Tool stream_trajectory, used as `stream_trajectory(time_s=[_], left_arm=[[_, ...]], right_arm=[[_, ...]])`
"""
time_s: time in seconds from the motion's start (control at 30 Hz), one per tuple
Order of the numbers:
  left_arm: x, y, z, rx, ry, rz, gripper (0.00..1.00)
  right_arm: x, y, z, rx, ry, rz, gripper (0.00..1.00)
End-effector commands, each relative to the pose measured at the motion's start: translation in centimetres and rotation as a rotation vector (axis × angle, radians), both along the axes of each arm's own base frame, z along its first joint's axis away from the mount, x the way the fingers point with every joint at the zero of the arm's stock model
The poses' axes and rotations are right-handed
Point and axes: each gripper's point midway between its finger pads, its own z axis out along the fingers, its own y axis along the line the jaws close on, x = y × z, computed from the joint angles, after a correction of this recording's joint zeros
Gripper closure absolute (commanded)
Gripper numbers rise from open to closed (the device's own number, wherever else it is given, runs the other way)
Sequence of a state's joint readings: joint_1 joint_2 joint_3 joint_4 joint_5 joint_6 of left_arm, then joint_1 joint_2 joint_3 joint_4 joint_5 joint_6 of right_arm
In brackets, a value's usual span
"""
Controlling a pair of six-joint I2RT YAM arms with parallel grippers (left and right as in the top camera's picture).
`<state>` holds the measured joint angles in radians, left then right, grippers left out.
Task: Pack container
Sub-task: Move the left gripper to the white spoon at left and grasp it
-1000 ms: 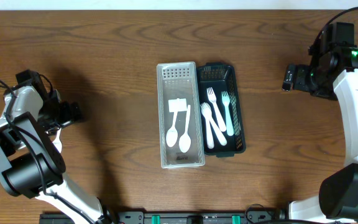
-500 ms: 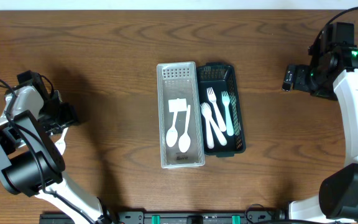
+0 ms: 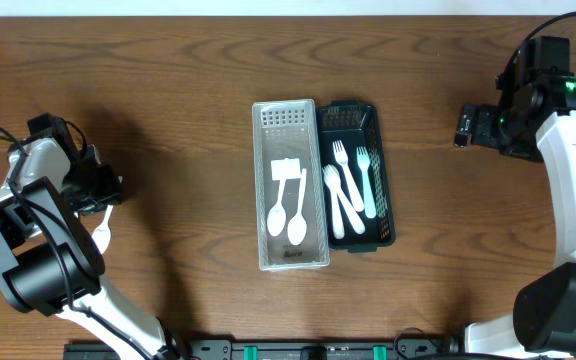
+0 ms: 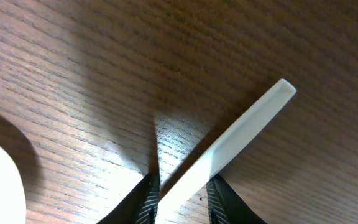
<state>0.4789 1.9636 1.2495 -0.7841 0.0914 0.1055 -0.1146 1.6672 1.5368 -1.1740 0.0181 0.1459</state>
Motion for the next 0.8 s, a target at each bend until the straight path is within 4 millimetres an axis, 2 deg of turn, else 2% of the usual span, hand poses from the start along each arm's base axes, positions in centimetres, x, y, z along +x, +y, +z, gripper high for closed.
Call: stream_trajectory(time_s=[0.0, 0.27, 0.5, 0.77], left_arm=[[-0.3, 0.0, -0.4, -0.010, 0.012, 0.006, 0.72], [-0.4, -0.1, -0.6, -0.012, 0.015, 0.010, 0.75], [-1.0, -0.4, -2.0, -0.007, 0.007, 0.013, 0.78], [-1.5, -0.7, -2.8, -0.009, 0.010, 0.016, 0.81]], right_arm=[[-0.2, -0.1, -0.2, 0.002, 0.010, -0.005, 0.01], [-0.4, 0.0, -0.3, 0.003, 0.018, -0.004, 0.01], [-0.5, 0.0, -0.3, 0.002, 0.026, 0.003, 0.01], [-0.5, 0.0, -0.3, -0.001, 0.027, 0.011, 0.01]])
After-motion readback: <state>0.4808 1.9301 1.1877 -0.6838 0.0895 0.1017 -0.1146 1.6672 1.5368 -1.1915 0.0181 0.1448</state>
